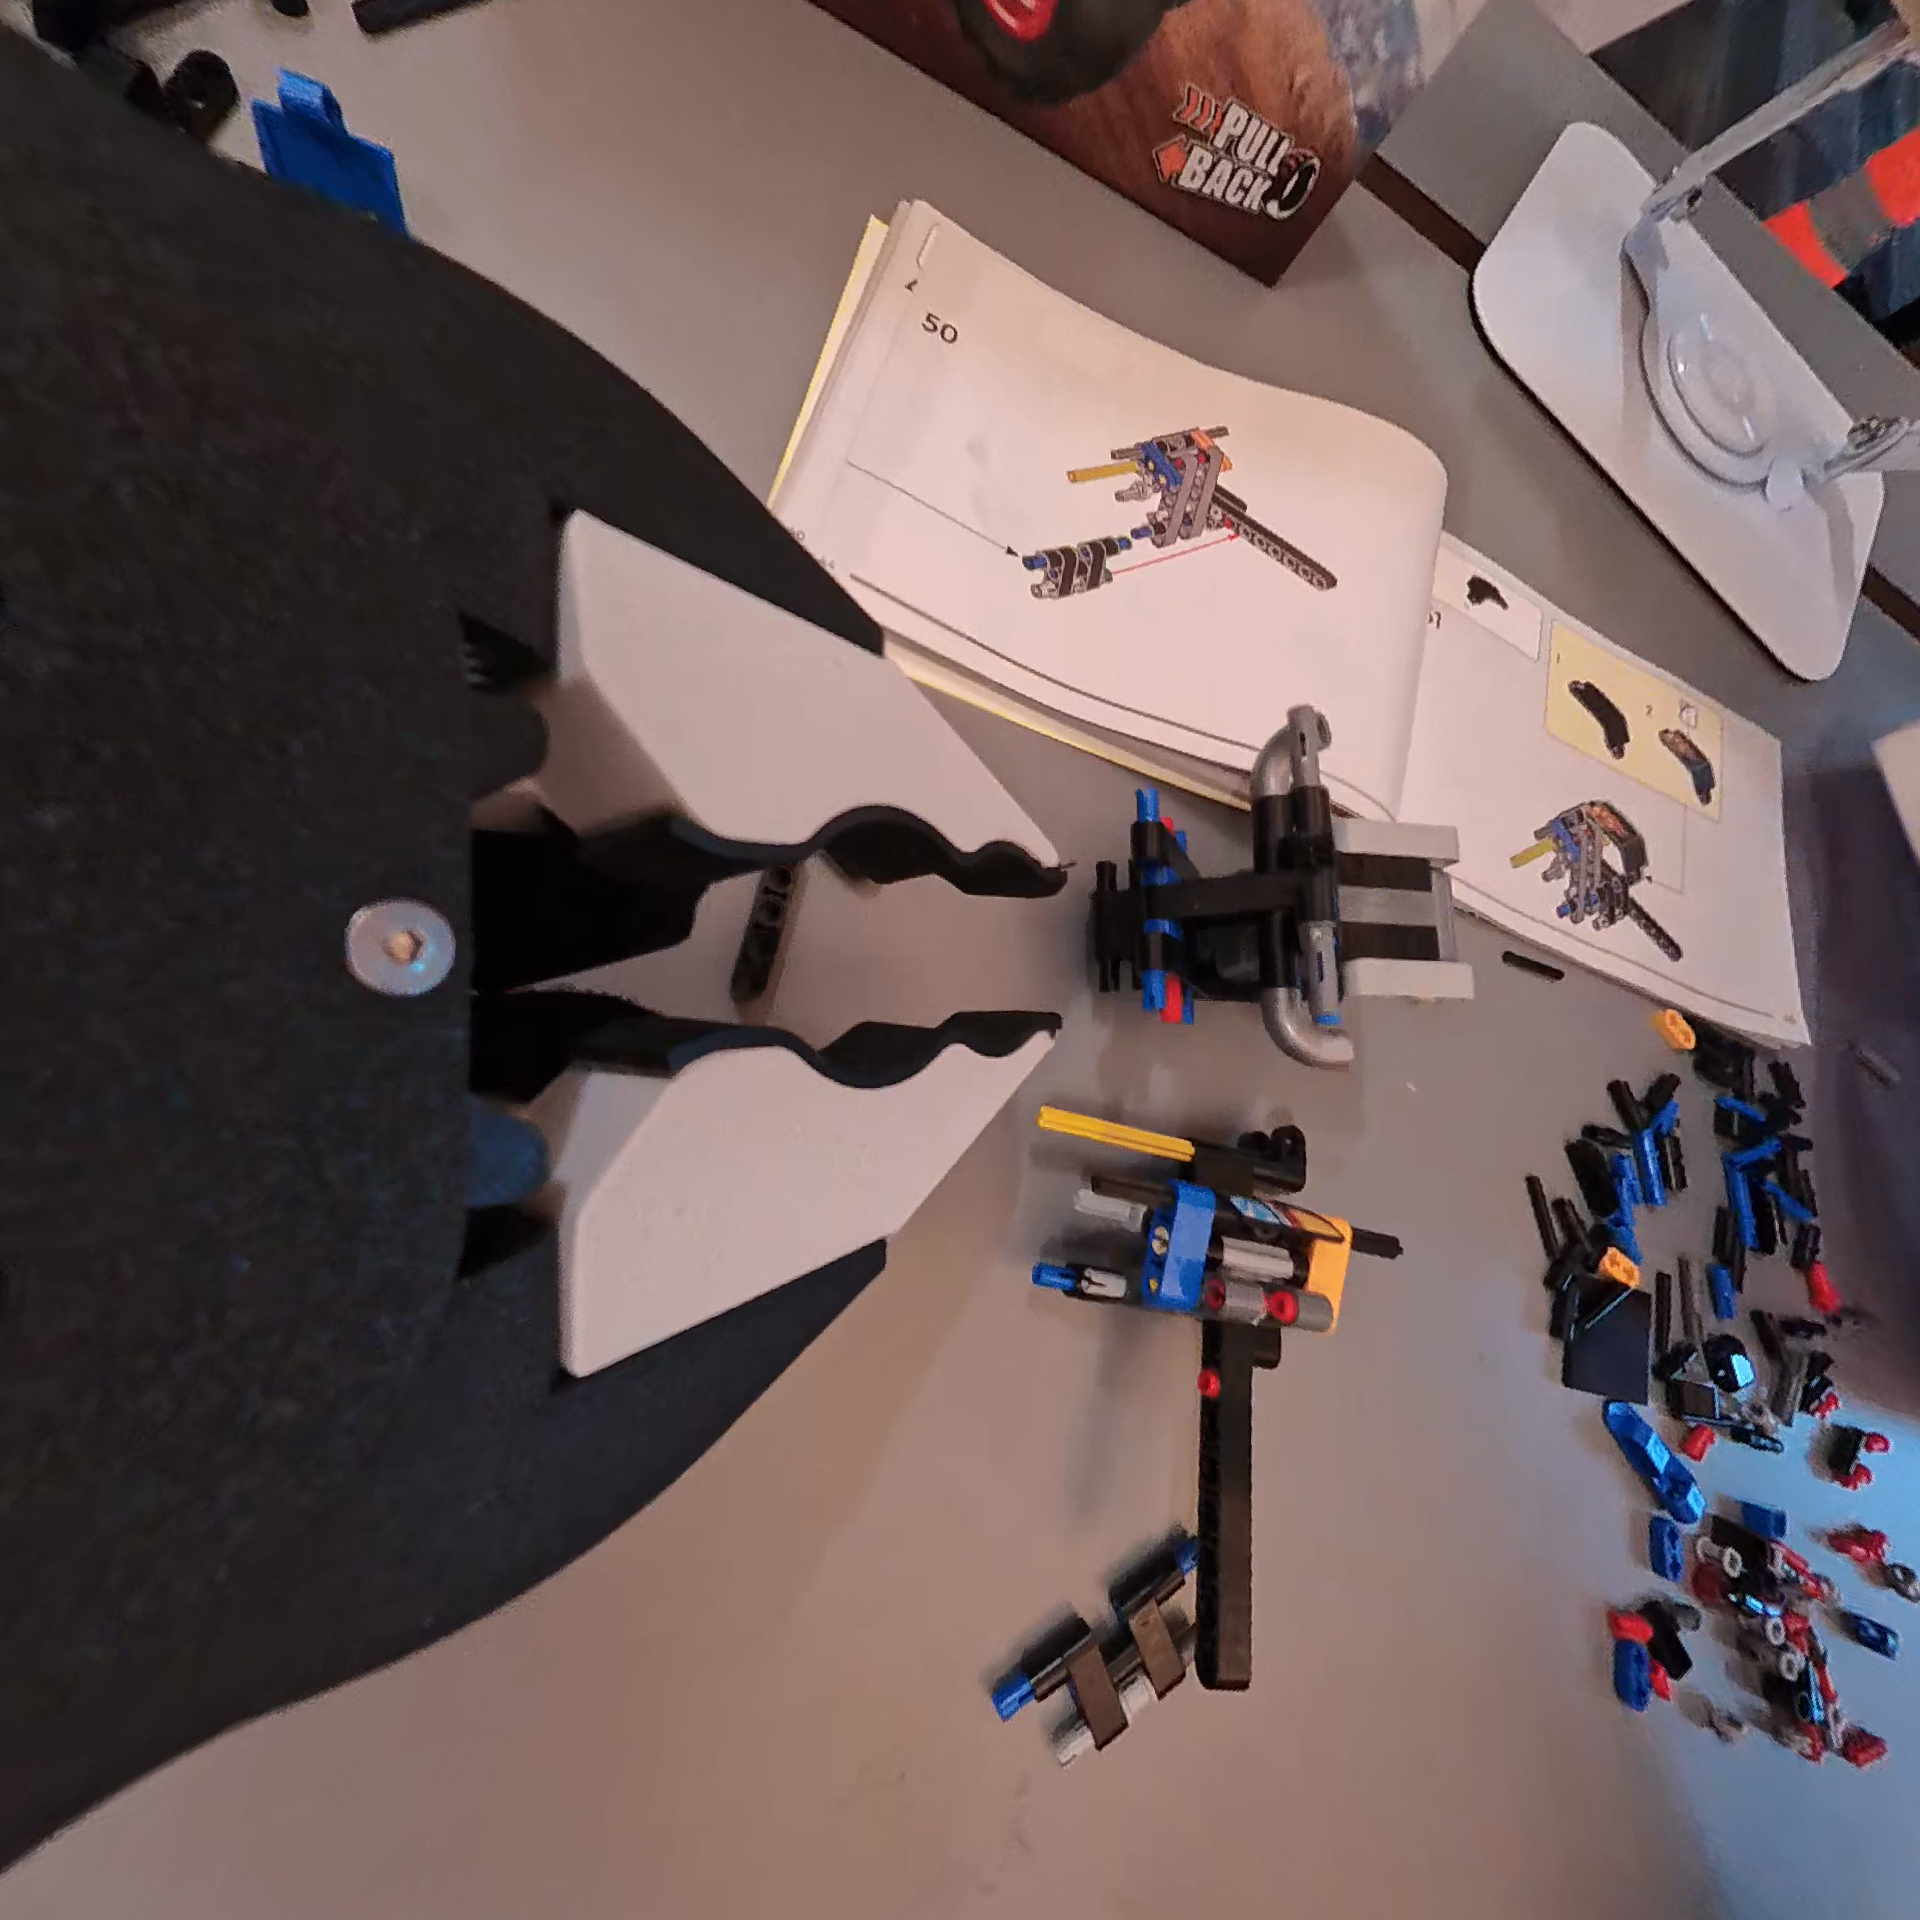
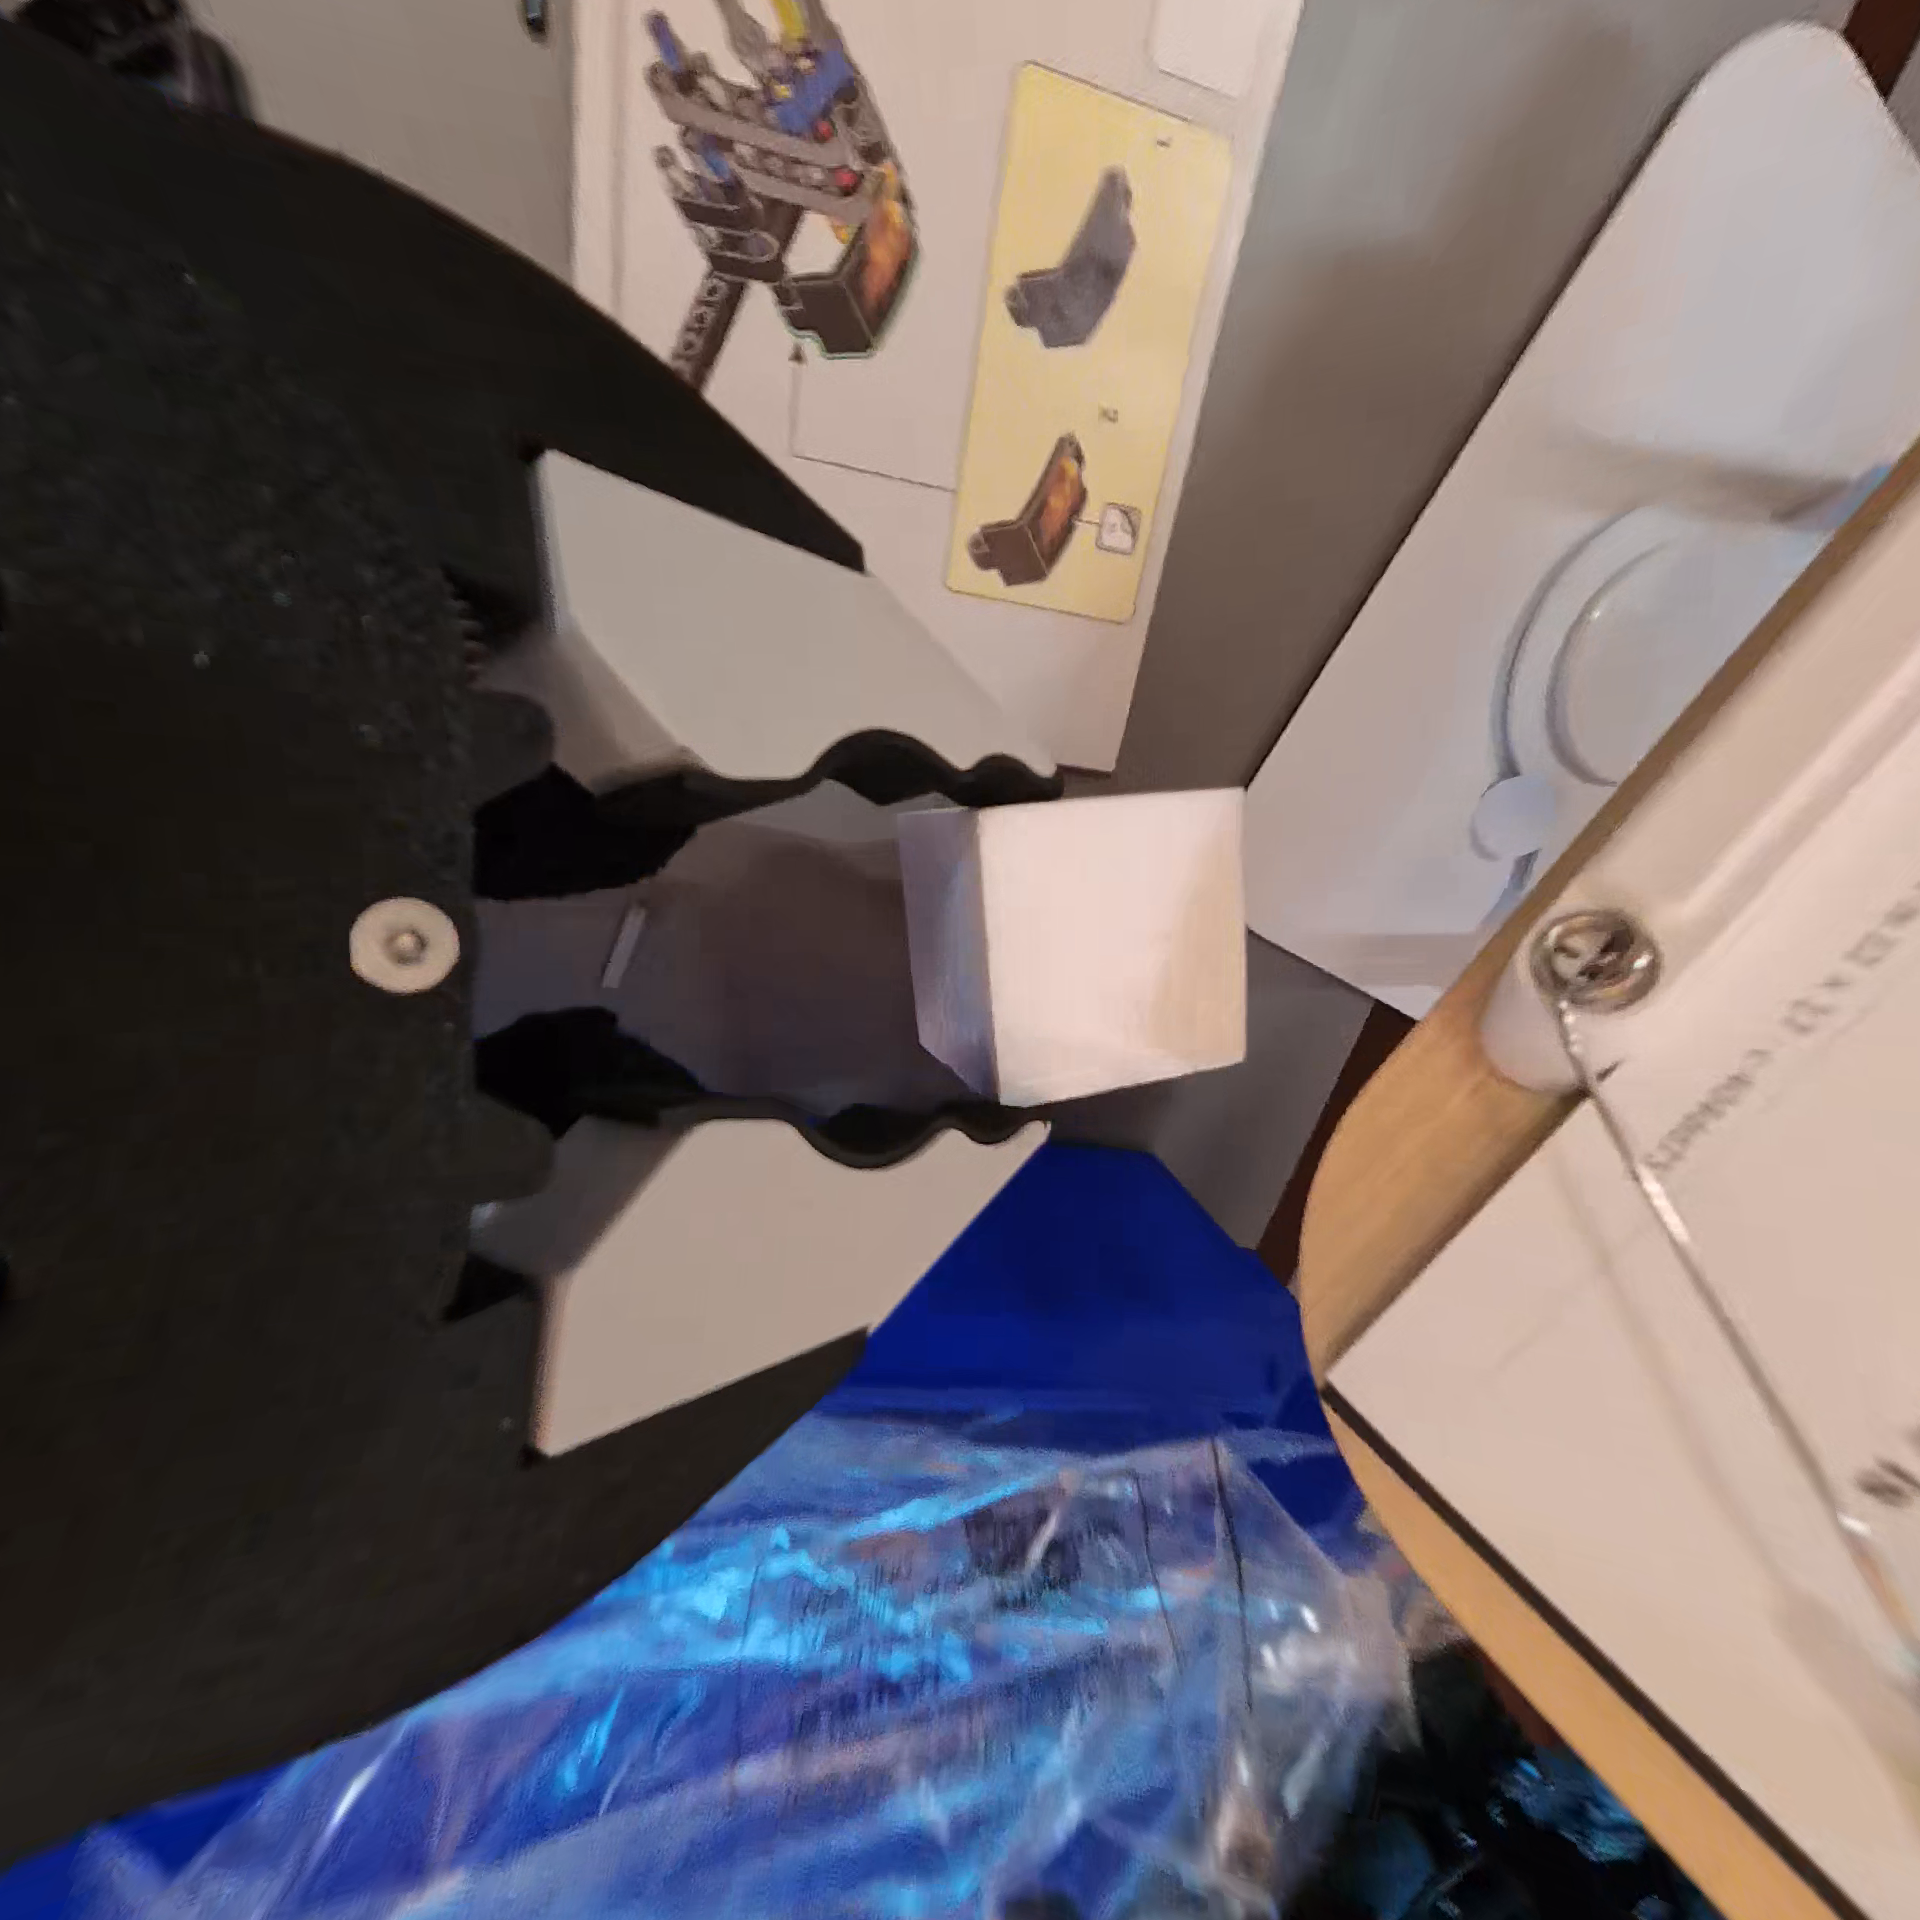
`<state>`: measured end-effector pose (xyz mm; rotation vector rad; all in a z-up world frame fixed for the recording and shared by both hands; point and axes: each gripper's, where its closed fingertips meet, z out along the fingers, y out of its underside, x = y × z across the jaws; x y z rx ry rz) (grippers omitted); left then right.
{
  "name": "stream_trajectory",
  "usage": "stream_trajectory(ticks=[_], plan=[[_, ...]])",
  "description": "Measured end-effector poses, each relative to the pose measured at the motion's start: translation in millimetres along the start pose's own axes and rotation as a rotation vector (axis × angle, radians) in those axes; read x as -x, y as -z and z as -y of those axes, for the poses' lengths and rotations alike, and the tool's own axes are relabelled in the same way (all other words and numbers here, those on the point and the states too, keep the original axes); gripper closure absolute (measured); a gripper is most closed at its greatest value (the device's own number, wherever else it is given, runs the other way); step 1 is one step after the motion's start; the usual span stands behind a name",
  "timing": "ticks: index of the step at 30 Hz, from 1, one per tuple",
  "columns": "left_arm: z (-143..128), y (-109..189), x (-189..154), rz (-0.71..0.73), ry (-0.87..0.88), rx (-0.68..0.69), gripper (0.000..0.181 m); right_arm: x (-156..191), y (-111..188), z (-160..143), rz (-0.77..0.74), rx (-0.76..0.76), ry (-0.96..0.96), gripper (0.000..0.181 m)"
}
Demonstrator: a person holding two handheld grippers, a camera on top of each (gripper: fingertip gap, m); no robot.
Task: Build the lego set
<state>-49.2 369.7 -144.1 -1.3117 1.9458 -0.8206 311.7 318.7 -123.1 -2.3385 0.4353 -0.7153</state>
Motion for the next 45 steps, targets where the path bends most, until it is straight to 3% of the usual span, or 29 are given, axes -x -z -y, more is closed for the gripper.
stream_trajectory(ticks=[1, 12, 15, 17, 20, 24, 25, 30, 33, 40, 45], plan=[[0.3, -0.2, -1.7, -0.002, -0.006, 0.001, 0.161, 0.5, -6.3, -1.5, 0.008, 0.008, -0.035, 0.125], [6.3, 12.5, 11.8, 0.038, 0.030, -0.026, 0.161, 1.0, -31.9, -25.6, 0.050, 0.048, -0.169, 0.124], [5.8, 15.0, 17.5, 0.054, 0.037, -0.028, 0.161, 8.9, -22.3, -25.5, 0.101, 0.035, -0.183, 0.110], [5.7, 17.6, 22.2, 0.068, 0.040, -0.030, 0.161, 19.3, 2.7, -18.0, 0.140, -0.019, -0.159, 0.106], [8.2, 22.7, 26.5, 0.069, 0.061, -0.047, 0.161, 52.8, 65.2, -11.3, 0.207, -0.152, -0.061, 0.107], [9.2, 26.9, 28.1, 0.070, 0.058, -0.046, 0.161, 157.5, 158.5, -42.6, 0.569, -0.301, 0.042, 0.117], [10.7, 27.6, 26.4, 0.061, 0.058, -0.054, 0.161, 174.8, 174.3, -51.8, 0.628, -0.330, 0.060, 0.126], [11.6, 24.6, 8.1, -0.046, 0.062, -0.057, 0.161, 218.9, 217.1, -64.4, 0.884, -0.410, -0.001, 0.129], [6.5, 19.5, 3.6, -0.074, 0.069, -0.036, 0.161, 243.5, 239.8, -71.6, 1.028, -0.378, -0.020, 0.122], [0.3, 10.1, -9.2, -0.131, 0.078, -0.001, 0.160, 270.7, 232.8, -110.4, 0.765, -0.321, 0.062, 0.122], [8.1, 14.3, -16.6, -0.146, 0.063, -0.028, 0.160, 273.8, 216.5, -112.8, 0.651, -0.290, 0.059, 0.145]])
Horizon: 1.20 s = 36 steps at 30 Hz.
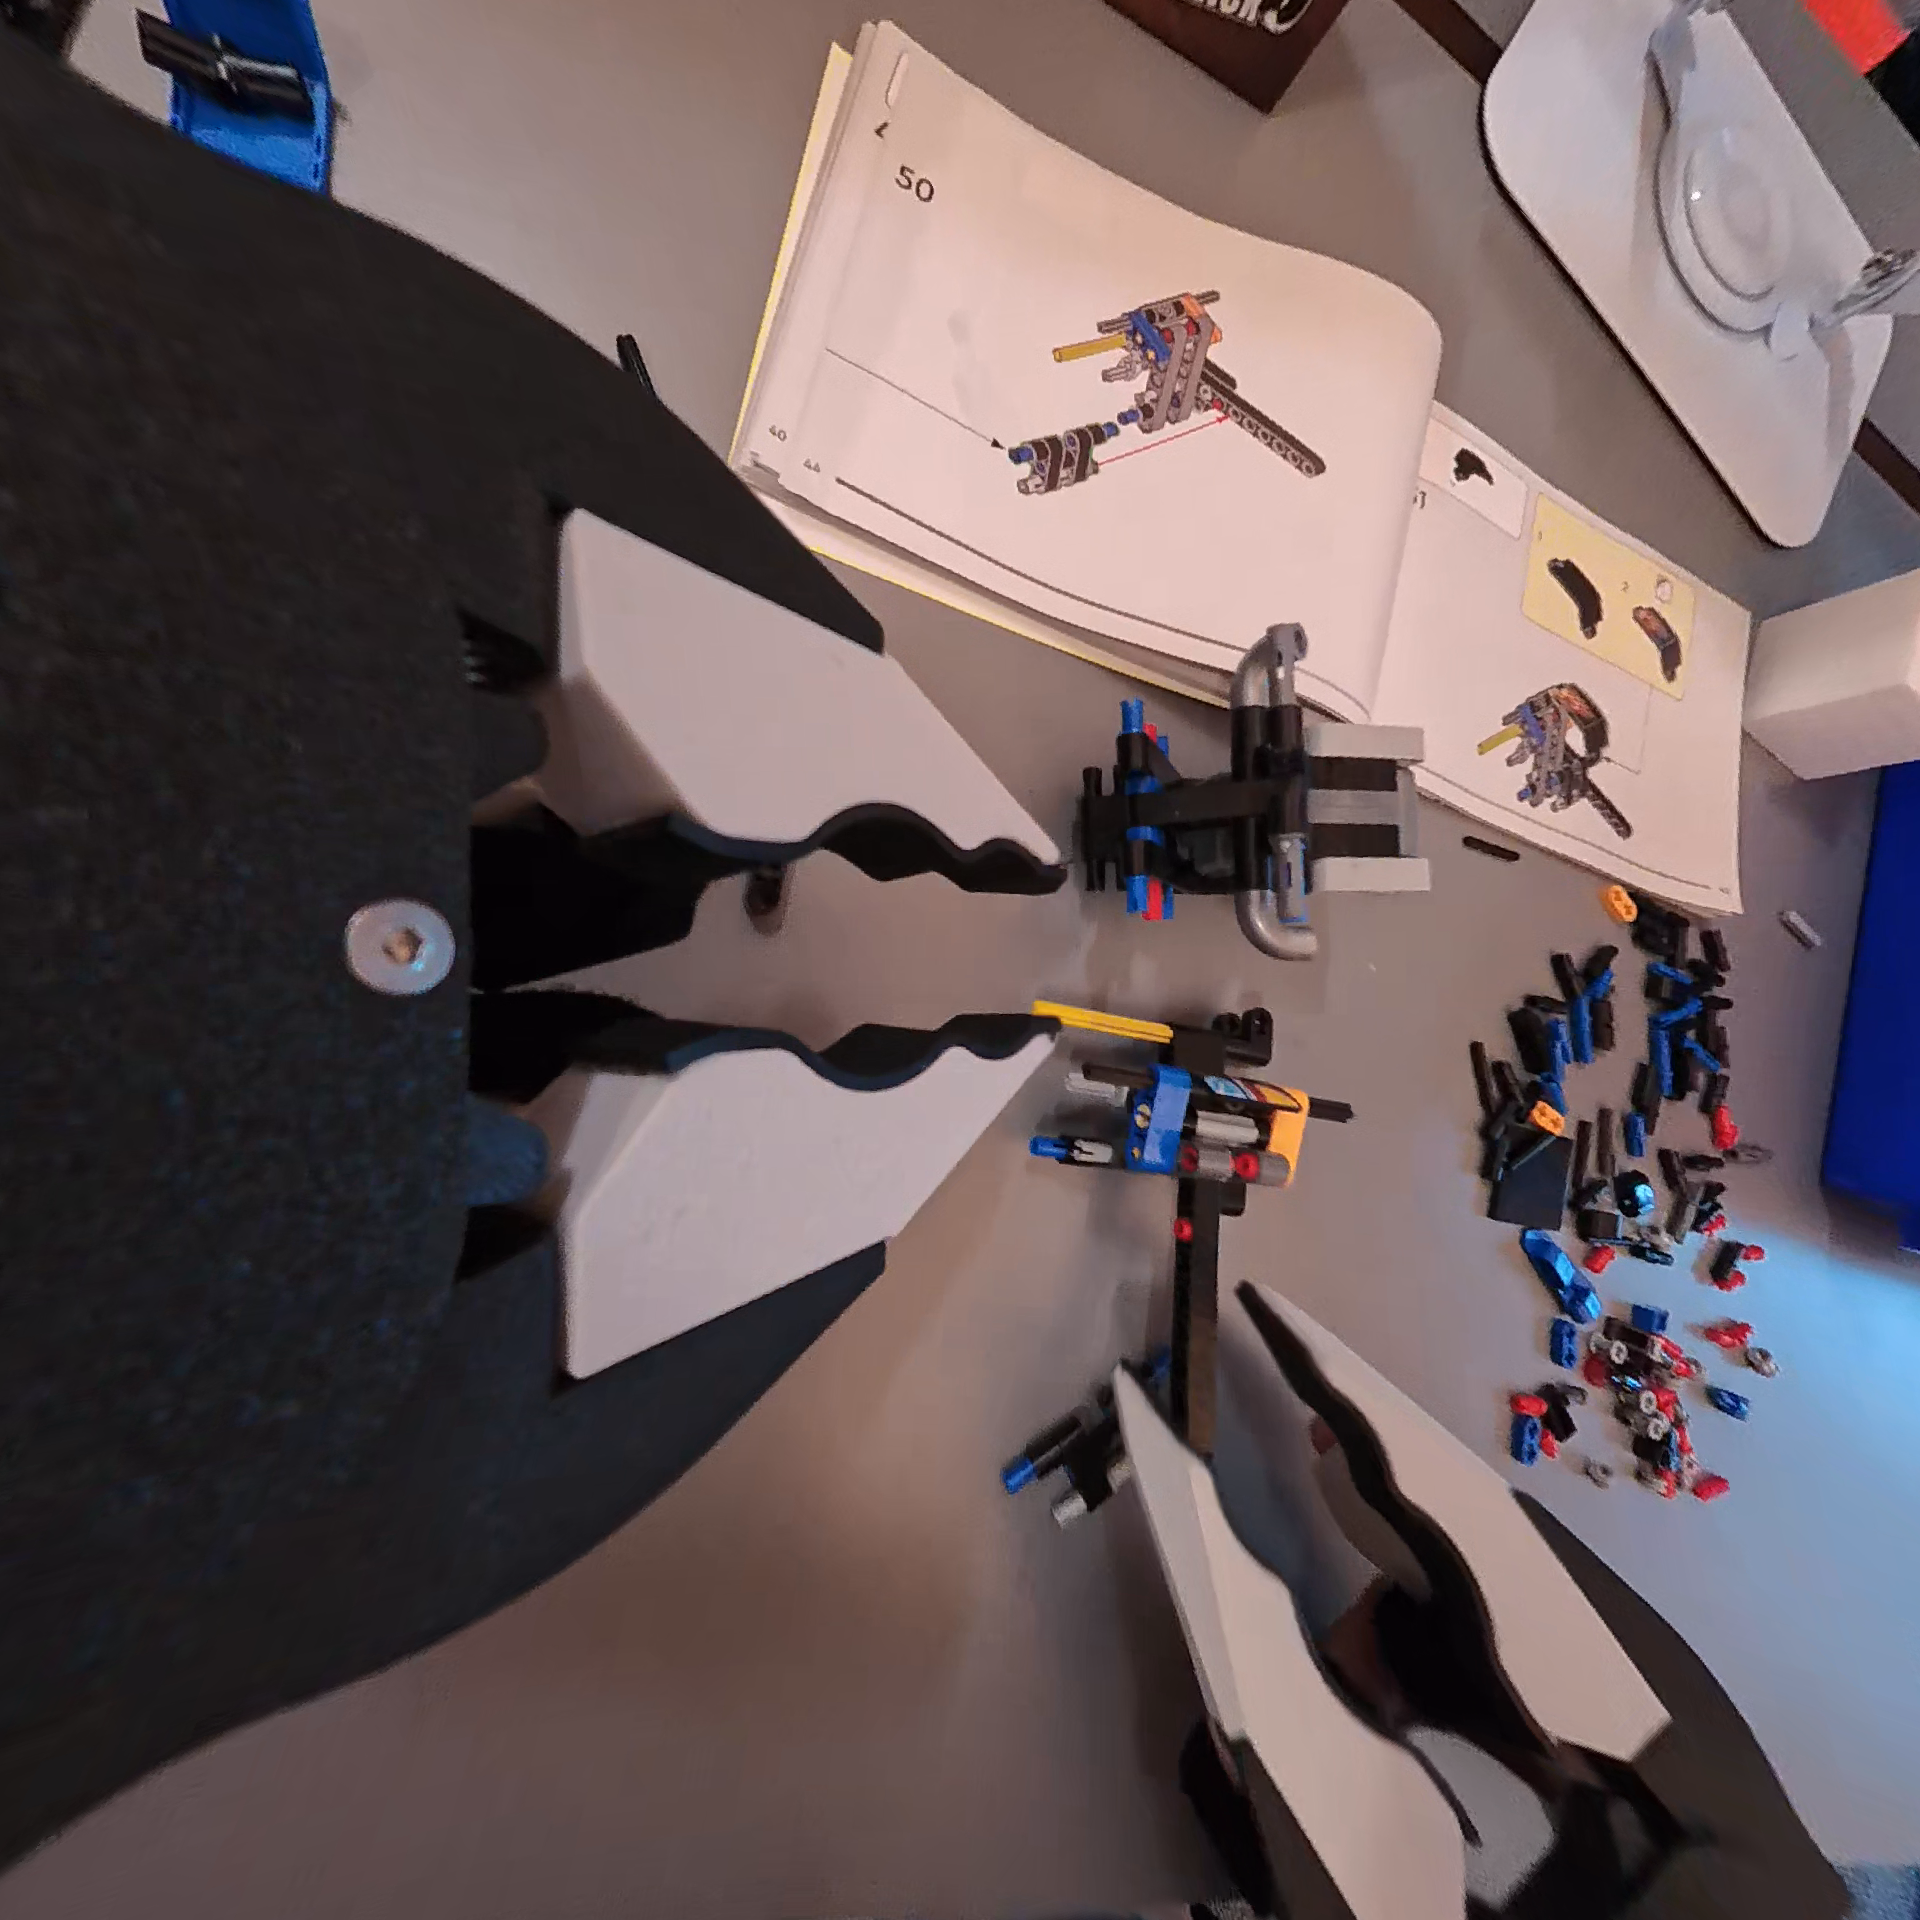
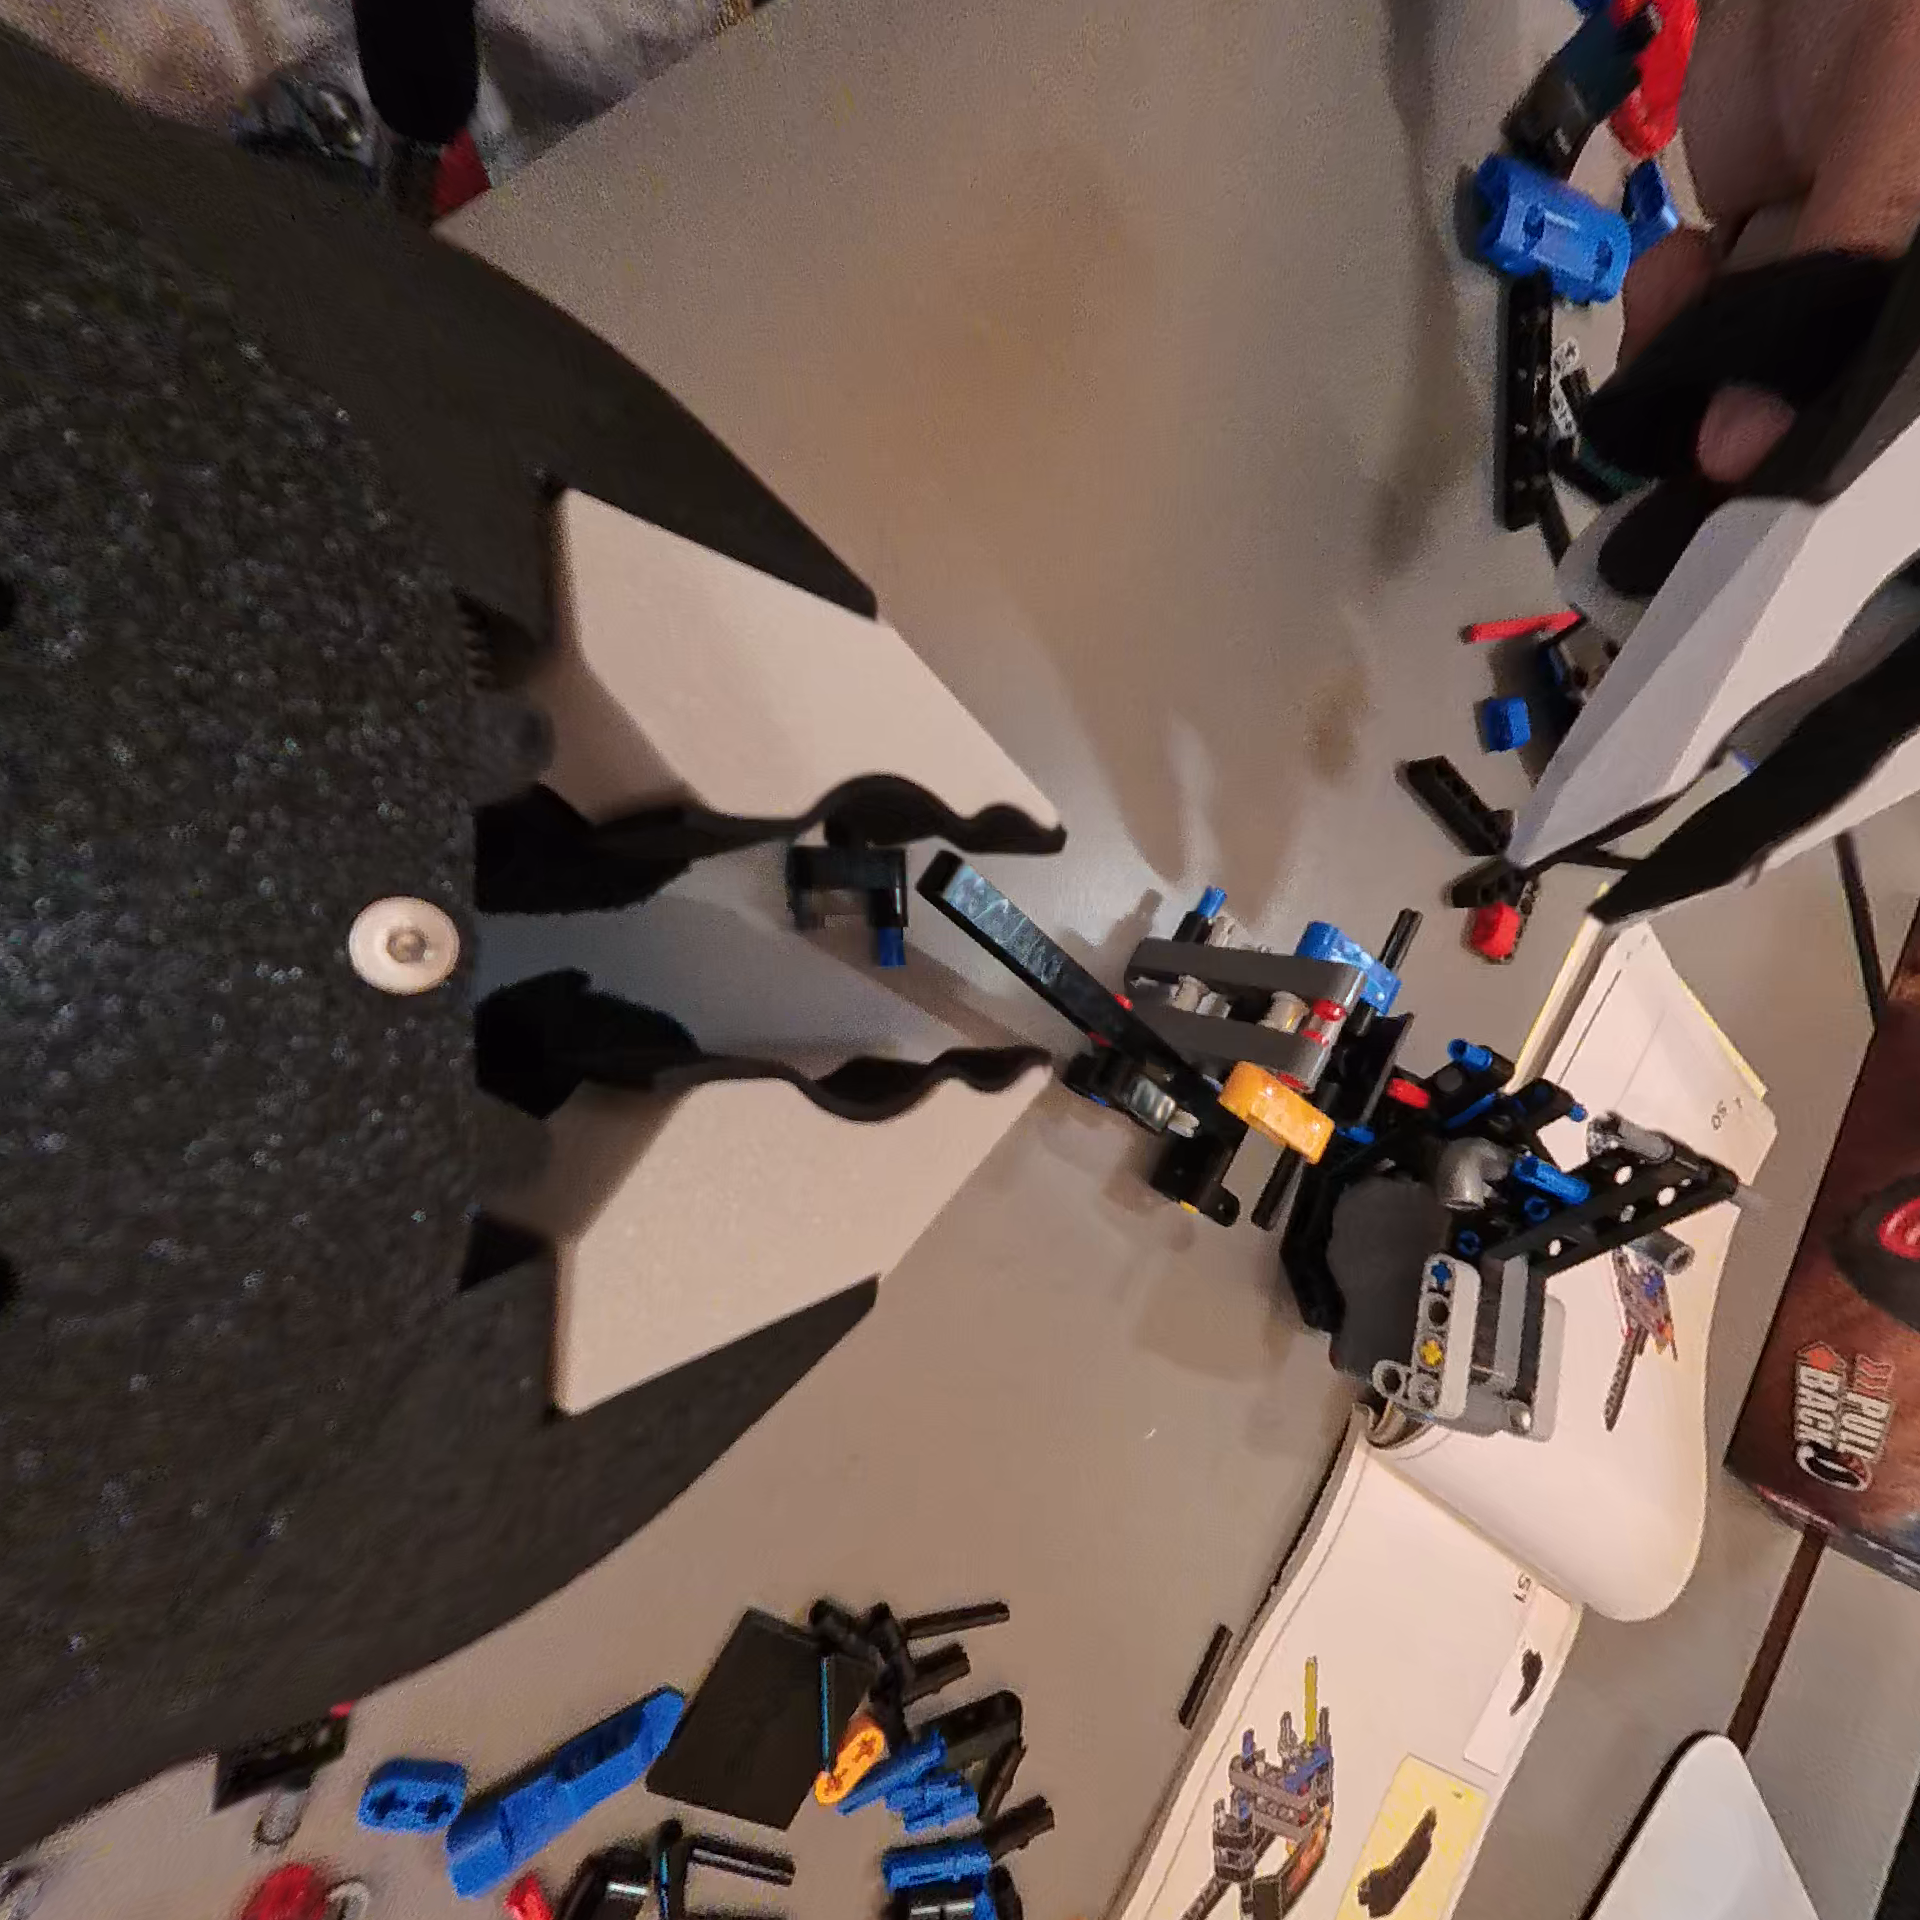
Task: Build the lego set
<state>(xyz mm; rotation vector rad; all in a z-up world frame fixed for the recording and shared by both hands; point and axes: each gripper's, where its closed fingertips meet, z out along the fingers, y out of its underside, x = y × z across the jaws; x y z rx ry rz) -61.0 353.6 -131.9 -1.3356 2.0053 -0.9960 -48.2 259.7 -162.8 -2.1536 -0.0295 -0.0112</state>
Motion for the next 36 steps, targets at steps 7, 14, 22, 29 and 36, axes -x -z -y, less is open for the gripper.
stream_trajectory(ticks=[7, 14, 22, 29, 36], plan=[[3.7, 3.9, 0.9, 0.019, -0.015, -0.009, 0.160, -8.8, 3.5, 0.0, -0.026, -0.002, 0.021, 0.174], [-7.1, 3.1, 2.1, 0.040, -0.133, 0.040, 0.160, -12.4, 4.9, 17.1, 0.196, 0.021, -0.039, 0.174], [-17.6, -6.8, -4.2, 0.154, -0.476, 0.093, 0.152, -36.4, 8.0, 57.2, 0.510, 0.139, -0.147, 0.175], [-3.1, -11.0, -13.3, 0.240, -0.563, 0.045, 0.117, -33.4, 9.4, 62.3, 0.721, 0.267, -0.240, 0.175], [5.2, -17.1, -22.2, 0.231, -0.546, -0.036, 0.141, -20.5, 10.9, 67.4, 0.834, 0.252, -0.279, 0.175]])
